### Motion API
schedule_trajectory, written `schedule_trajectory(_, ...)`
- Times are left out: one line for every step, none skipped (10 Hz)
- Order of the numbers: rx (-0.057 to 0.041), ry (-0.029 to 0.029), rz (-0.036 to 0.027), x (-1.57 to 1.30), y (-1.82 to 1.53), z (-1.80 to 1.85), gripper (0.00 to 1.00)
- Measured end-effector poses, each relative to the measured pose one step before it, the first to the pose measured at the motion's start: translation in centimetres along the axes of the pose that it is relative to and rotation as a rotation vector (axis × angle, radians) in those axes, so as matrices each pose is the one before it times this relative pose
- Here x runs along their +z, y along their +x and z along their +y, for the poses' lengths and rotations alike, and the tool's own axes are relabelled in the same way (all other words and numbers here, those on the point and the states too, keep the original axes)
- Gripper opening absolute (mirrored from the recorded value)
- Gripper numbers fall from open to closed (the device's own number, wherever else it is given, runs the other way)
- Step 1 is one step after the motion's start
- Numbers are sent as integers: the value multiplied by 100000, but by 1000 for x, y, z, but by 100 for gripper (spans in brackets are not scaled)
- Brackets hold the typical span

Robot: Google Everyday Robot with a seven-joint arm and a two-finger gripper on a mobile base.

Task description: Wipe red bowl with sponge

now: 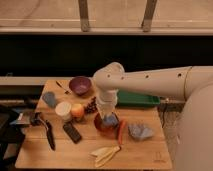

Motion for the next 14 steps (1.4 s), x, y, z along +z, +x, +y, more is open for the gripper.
schedule_trajectory(1935,-196,-154,82,-242,-740,8)
schedule_trajectory(700,-468,-314,88,-501,-237,8)
schedule_trajectory(112,-539,-158,120,-490,144,8)
schedule_trajectory(-1157,-782,-164,188,-767,761,8)
schedule_trajectory(-2293,-566,225,283,-531,1197,8)
schedule_trajectory(-2464,-256,436,249,-131,1151,8)
schedule_trajectory(-3151,-379,833,449,470,1393,8)
schedule_trajectory(-1622,320,1286,289,769,593,8)
schedule_trajectory(-772,840,1572,146,964,394,8)
schedule_trajectory(943,1078,1195,32,895,-162,8)
schedule_trajectory(2196,1742,1042,6,860,-850,8)
schedule_trajectory(3188,2525,1191,-3,481,-1340,8)
schedule_trajectory(2019,1343,177,-35,-310,-985,8)
schedule_trajectory(1939,1394,148,20,-671,-1142,8)
